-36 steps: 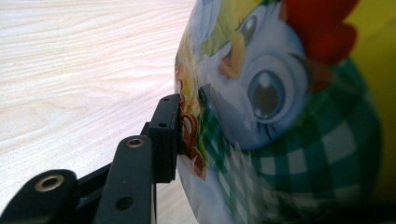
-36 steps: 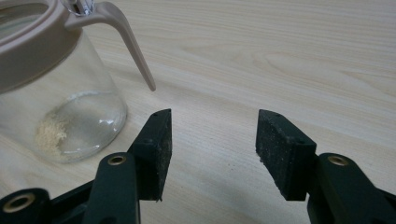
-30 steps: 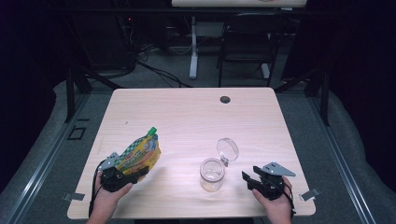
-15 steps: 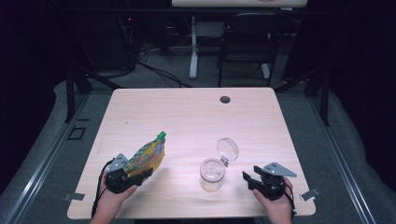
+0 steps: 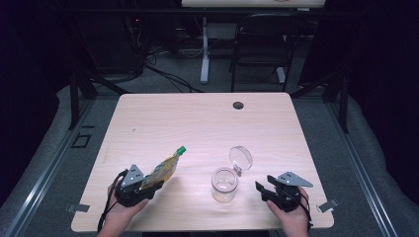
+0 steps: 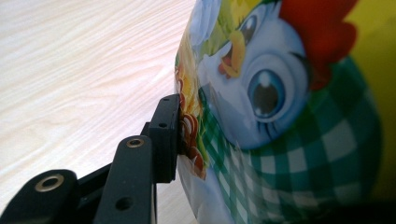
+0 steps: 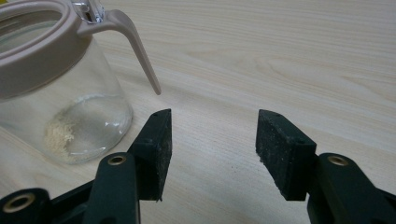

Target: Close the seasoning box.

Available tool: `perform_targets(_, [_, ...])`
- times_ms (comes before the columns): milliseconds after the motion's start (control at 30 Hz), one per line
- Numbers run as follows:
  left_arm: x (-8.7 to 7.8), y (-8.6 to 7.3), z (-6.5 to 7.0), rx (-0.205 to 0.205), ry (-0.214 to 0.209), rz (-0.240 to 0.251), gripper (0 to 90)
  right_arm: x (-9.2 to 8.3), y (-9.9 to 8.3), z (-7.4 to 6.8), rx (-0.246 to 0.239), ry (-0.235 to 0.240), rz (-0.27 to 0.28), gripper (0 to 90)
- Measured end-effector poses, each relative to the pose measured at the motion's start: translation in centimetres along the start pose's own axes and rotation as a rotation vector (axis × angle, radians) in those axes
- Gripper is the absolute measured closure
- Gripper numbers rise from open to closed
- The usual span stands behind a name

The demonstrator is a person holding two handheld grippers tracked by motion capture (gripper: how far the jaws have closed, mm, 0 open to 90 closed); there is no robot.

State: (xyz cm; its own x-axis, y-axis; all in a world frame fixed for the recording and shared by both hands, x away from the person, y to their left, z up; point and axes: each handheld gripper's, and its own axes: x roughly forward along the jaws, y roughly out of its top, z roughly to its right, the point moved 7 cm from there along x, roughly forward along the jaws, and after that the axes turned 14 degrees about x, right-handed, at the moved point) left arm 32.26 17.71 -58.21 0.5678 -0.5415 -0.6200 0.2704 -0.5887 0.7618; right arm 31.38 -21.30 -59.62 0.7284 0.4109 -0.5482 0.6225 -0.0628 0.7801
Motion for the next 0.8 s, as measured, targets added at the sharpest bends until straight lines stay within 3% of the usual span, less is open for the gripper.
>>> perform_targets(167, [0.1,0.1,0.5,0.056,0.035,-0.034,58.7,-0.2,0.1,0.0,-0.005,-0.005,0.003,45.8])
perform_targets(367, [0.1,0.2,0.8,0.099,0.038,-0.054,58.7,-0.1,0.0,0.0,-0.012,-0.006,-0.004,45.9])
perform_targets(567, [0.2,0.3,1.1,0.129,0.052,-0.064,58.7,-0.3,0.1,-0.3,-0.022,0.02,0.007,48.3])
perform_targets(800, [0.3,0.4,1.2,0.155,0.064,-0.075,58.7,-0.3,0.2,-0.1,-0.007,0.009,0.023,48.1])
